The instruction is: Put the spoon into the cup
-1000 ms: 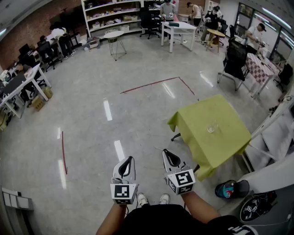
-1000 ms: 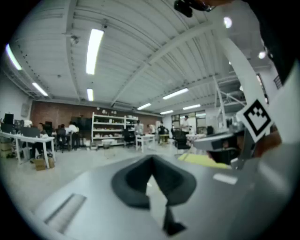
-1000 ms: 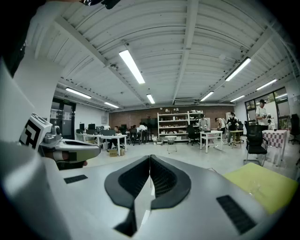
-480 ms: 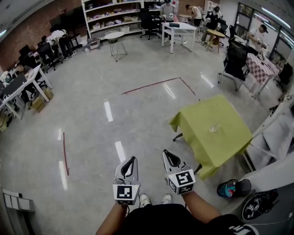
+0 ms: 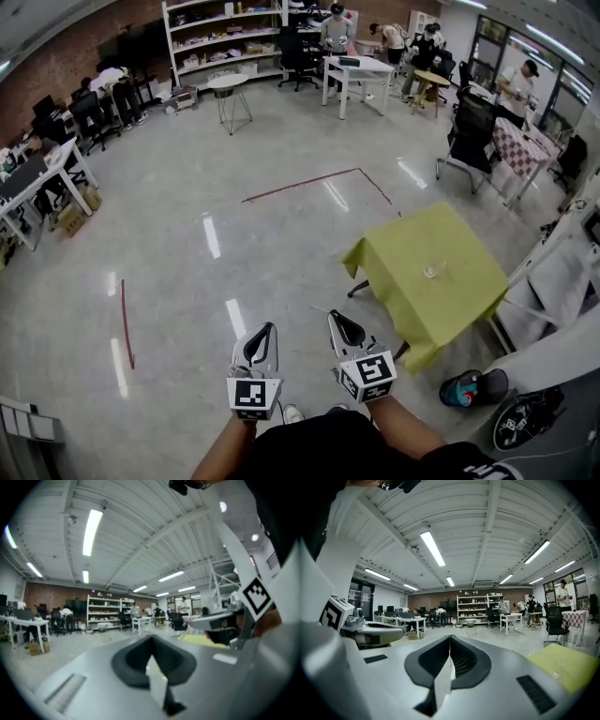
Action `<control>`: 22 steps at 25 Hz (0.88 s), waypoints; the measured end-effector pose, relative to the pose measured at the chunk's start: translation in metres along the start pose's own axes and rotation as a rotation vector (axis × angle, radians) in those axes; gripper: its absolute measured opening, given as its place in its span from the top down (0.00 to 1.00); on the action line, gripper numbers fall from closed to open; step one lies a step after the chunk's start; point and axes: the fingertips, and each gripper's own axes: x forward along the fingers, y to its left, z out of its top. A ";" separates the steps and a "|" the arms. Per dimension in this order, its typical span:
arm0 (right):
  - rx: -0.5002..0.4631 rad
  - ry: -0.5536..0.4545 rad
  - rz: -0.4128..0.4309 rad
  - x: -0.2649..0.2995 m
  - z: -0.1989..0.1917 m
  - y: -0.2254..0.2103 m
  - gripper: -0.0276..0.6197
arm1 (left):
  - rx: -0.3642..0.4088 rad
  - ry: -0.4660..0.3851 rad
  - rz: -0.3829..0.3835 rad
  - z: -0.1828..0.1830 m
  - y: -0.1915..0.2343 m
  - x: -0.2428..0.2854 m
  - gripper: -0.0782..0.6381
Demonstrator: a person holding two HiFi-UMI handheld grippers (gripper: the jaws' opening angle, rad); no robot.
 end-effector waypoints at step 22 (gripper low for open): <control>0.026 -0.050 -0.033 0.067 0.025 -0.109 0.94 | 0.013 0.017 -0.029 0.013 -0.005 0.129 0.88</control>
